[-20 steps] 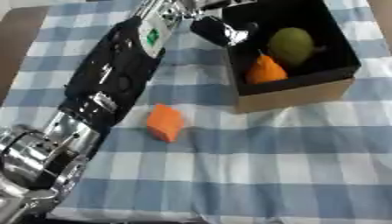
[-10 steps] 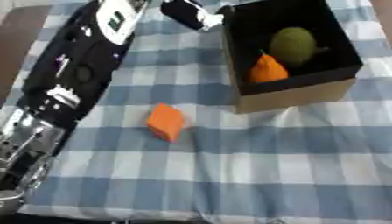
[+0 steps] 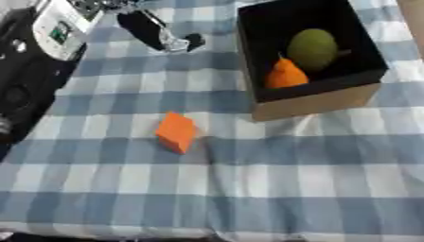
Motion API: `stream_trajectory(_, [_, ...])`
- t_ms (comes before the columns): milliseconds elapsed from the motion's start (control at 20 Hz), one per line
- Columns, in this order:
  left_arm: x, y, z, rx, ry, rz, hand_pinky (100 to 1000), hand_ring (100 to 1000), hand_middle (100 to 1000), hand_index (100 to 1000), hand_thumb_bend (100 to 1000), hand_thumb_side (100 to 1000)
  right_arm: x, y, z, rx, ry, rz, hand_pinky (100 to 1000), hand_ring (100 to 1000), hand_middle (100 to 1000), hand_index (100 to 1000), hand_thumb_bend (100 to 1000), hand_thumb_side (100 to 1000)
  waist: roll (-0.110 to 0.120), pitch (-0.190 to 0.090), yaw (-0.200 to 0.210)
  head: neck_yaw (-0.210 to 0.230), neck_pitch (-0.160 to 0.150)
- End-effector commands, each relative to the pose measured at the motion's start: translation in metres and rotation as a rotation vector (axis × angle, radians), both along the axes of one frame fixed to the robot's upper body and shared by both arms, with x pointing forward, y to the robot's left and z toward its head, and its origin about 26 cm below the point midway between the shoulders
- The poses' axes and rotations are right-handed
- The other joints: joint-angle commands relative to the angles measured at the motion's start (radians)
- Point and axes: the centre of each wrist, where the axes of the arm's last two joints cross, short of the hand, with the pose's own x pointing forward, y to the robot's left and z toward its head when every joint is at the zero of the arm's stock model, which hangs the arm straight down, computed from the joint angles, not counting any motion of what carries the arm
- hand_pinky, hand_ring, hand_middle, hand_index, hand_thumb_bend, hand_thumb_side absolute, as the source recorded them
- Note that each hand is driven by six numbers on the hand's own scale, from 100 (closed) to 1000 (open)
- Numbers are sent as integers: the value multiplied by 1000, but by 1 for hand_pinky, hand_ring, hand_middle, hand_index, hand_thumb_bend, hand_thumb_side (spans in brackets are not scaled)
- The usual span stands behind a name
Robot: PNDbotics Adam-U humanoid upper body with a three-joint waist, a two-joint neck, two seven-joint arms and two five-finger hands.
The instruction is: Pick up objects on the table and place them in the box.
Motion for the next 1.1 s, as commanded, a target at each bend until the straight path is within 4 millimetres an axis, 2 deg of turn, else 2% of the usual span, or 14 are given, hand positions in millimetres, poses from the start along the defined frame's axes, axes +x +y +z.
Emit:
stream_trajectory(50, [-10,11,11,87,-24,10,825,890,826,914,372,513,-1,-3,8,-33,-20,-7,937,1000,391,910,100,470,10,-10,1,-2,-8])
stream_trajectory(550, [-11,6,-10,245,37,32,824,890,826,925,430,583,-1,-2,7,-40,-16,-5,938,1000,385,911,100,470,11,-4,-5,0,-1])
stream_trajectory(650, [-10,4,-14,265,49,39,825,890,828,927,457,624,-1,-1,7,-40,-15,-4,939,1000,384,912,100,470,11,-3,-6,1,0])
stream_trajectory(850, [-9,3,-23,295,70,74,825,879,814,912,574,717,-1,-1,6,-41,-12,-3,940,1000,382,912,100,470,11,-1,-7,3,3])
stream_trajectory(1100, [-11,0,-33,314,67,94,827,881,810,911,671,736,0,0,6,-42,-8,-3,940,1000,381,913,100,470,13,0,-4,5,5])
